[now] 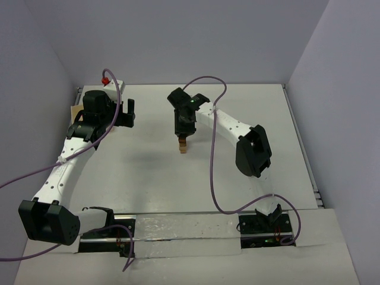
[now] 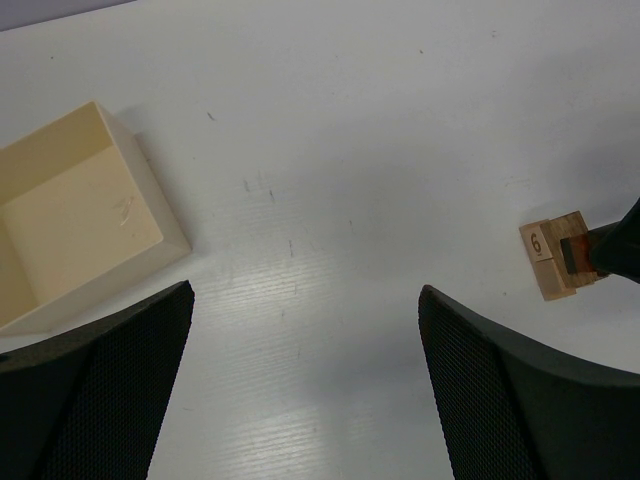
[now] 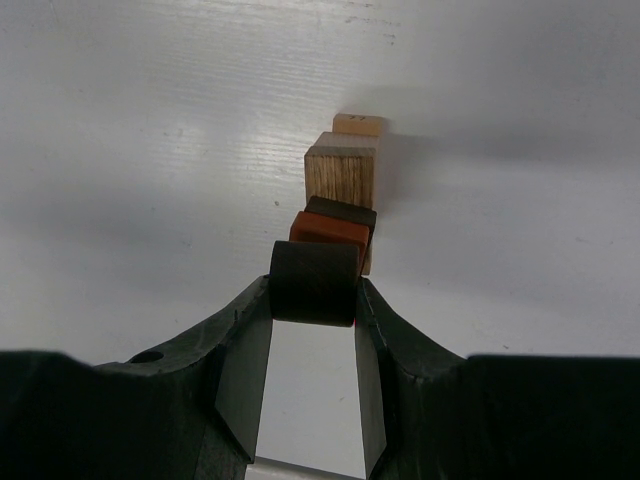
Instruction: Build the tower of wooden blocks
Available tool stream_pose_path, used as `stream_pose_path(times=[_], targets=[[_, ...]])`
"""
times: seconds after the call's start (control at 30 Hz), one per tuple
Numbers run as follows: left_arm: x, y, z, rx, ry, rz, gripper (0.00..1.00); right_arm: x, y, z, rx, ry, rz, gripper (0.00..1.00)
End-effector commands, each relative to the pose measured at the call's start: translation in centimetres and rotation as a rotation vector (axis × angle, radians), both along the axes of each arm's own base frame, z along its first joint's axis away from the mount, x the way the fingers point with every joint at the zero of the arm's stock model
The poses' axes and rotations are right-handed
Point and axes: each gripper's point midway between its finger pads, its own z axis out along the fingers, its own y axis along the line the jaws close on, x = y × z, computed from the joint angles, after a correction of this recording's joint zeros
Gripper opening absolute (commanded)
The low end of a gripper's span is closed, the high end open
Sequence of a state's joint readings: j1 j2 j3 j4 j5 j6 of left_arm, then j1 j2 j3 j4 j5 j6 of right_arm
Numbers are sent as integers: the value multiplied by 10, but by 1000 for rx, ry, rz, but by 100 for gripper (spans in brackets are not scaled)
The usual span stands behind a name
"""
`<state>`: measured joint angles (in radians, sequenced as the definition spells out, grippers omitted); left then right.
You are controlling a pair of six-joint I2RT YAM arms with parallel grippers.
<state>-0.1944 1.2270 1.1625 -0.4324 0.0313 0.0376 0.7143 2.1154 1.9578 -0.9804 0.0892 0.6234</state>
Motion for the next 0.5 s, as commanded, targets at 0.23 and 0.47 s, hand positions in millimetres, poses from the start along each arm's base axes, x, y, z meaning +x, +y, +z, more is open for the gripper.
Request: stream_pose_path(times=[0.23, 0.47], targets=[[6, 3, 16, -7, -64, 14, 99, 9, 9, 10, 15, -41, 8, 27], [8, 2, 17, -9, -65, 14, 99, 9, 8, 9, 13, -39, 12, 41]])
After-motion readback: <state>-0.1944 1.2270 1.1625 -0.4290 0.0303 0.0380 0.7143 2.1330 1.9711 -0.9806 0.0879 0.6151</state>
